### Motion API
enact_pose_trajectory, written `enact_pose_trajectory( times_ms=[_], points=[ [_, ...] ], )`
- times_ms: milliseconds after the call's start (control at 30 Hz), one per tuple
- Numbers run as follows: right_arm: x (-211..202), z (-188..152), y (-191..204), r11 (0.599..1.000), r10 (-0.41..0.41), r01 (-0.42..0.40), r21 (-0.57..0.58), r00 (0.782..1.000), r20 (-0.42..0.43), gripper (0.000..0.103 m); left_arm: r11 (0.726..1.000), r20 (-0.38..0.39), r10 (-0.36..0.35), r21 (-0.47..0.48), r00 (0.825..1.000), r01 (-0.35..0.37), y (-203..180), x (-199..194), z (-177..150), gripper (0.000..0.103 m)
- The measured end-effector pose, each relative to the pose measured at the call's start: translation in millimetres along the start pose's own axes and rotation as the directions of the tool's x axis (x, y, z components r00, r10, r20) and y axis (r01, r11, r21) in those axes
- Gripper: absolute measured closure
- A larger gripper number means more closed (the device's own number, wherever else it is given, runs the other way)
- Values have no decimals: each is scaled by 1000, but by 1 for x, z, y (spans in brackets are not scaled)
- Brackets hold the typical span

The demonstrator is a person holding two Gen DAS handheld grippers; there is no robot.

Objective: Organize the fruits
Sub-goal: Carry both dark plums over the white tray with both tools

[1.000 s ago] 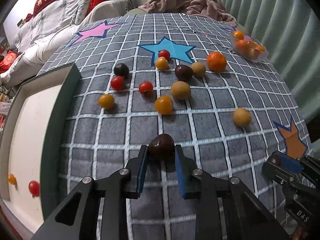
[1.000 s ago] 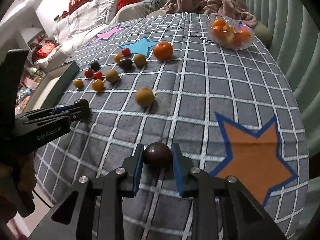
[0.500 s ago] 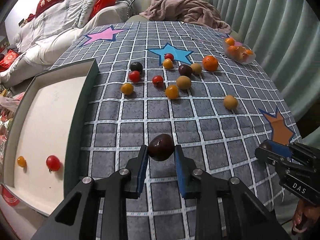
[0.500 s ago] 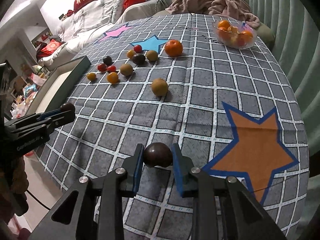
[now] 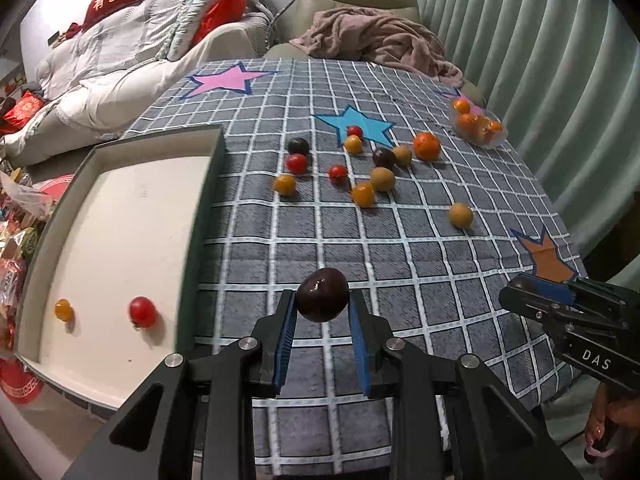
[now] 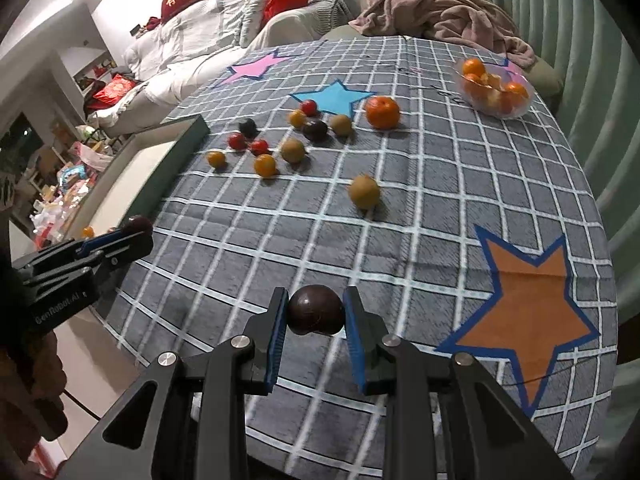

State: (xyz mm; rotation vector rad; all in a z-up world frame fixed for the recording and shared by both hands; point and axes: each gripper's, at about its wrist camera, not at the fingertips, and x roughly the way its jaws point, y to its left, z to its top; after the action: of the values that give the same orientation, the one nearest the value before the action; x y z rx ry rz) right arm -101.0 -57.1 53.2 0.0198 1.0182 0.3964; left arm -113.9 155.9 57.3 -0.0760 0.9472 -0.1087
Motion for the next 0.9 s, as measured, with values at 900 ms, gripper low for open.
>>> enact_pose_trajectory(
  times_ms=[900],
  points=[
    [55, 72, 168, 958, 187, -198, -209, 980, -70, 72, 954, 17, 209, -225, 978, -199, 156, -14, -1, 75]
  ],
)
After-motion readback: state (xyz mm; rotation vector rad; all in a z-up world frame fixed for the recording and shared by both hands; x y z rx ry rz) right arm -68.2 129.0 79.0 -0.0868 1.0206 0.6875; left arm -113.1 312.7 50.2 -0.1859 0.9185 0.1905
